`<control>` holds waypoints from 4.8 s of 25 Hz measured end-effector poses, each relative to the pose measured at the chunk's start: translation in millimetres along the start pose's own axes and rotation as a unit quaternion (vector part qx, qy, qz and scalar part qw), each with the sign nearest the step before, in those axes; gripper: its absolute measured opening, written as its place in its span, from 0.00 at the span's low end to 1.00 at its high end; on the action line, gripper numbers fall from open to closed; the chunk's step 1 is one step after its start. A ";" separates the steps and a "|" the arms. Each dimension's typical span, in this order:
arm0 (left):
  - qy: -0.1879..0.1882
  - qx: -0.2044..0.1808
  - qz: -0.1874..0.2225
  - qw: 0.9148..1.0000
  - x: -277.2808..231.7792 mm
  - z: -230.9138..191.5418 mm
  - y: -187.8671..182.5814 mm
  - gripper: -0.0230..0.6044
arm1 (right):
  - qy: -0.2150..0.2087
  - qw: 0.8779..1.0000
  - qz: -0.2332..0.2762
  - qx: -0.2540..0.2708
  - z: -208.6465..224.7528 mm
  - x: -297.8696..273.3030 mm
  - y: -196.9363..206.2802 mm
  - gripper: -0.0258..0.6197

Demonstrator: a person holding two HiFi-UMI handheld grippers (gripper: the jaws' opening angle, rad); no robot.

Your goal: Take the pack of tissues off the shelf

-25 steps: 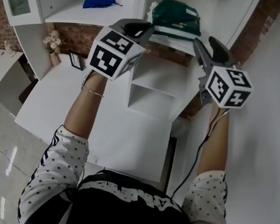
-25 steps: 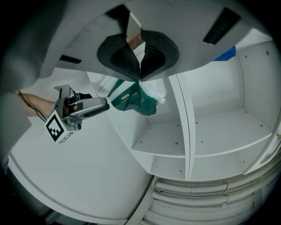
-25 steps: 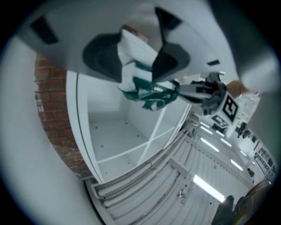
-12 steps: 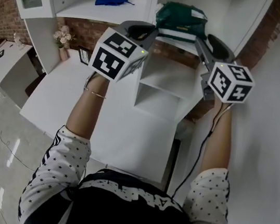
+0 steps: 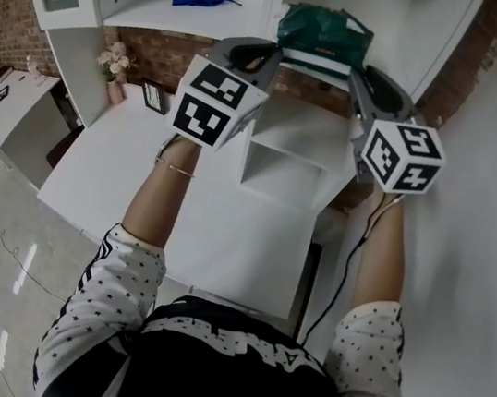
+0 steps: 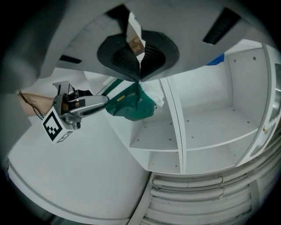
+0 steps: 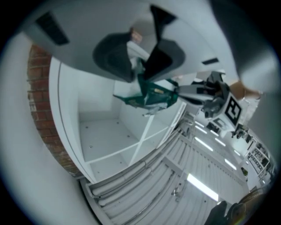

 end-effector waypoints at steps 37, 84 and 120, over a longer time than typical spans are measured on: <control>0.008 0.015 0.044 0.999 36.6 36.7 25.7 0.10 | 0.081 0.995 0.007 0.061 -55.6 66.6 1.4 0.18; 0.022 0.060 -0.037 0.997 90.2 91.3 148.6 0.10 | 0.067 0.995 -0.070 -0.019 -150.6 139.9 108.1 0.18; 0.023 0.084 -0.085 0.993 103.3 107.5 202.8 0.10 | 0.061 0.989 -0.127 -0.037 -184.2 158.4 148.7 0.18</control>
Point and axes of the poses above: the fingertips, and each gripper's own axes: x backward along the fingers, z to its right, y out of its underside, the point moved 9 cm from there along x, backward along the fingers, and after that the axes turned 14 degrees about x, right-handed, at the moved point
